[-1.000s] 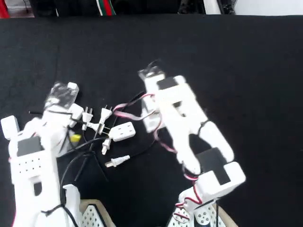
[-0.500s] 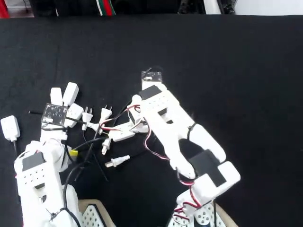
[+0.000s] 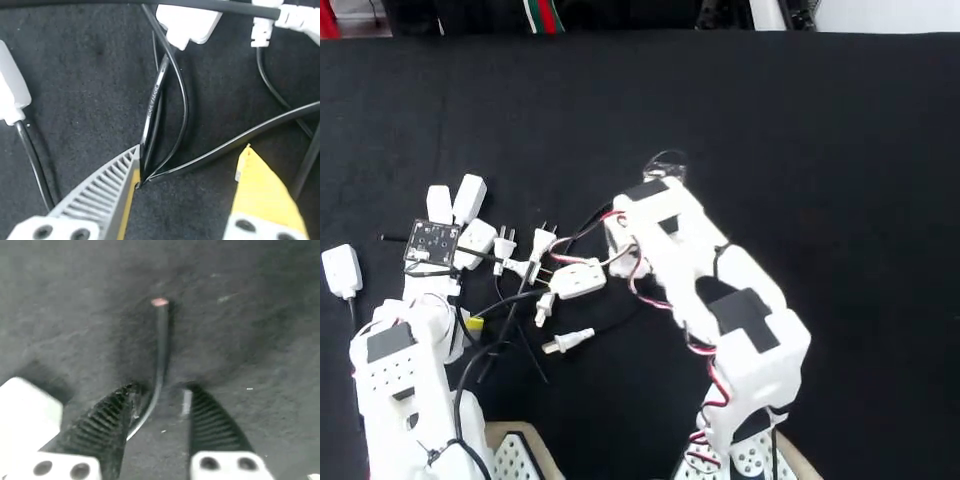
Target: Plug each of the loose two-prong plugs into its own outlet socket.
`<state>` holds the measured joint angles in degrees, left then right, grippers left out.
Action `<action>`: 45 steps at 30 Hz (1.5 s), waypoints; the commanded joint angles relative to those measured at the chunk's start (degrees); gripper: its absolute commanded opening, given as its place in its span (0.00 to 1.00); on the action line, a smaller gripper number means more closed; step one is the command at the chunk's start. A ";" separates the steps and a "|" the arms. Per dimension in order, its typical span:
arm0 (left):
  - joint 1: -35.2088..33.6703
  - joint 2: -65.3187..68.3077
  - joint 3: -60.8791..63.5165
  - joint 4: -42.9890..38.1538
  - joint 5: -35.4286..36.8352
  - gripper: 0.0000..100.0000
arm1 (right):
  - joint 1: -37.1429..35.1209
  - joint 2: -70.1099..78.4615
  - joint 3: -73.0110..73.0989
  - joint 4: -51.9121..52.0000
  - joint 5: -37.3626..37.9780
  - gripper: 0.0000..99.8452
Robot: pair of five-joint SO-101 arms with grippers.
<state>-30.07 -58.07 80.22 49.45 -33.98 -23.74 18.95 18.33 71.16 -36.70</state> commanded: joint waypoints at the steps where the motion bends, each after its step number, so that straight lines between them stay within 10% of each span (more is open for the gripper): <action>1: -0.40 -0.70 -0.13 -0.79 0.26 0.30 | 3.43 0.22 -2.24 -0.79 -0.26 0.04; 16: -0.04 -0.70 0.13 -0.53 0.18 0.30 | 9.23 0.48 -10.68 9.32 10.11 0.01; 27: 0.40 -0.70 0.40 -0.70 0.09 0.30 | 27.43 0.84 -24.75 8.79 42.99 0.01; 38: 1.27 -0.70 0.48 -0.53 0.09 0.30 | 28.57 20.35 -47.60 6.07 66.02 0.02; 45: 1.27 -0.70 0.48 -0.53 0.09 0.30 | 23.12 31.43 -73.10 25.76 65.93 0.27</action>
<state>-29.71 -58.07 81.01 49.45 -33.98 3.34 47.34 -38.99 85.41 28.70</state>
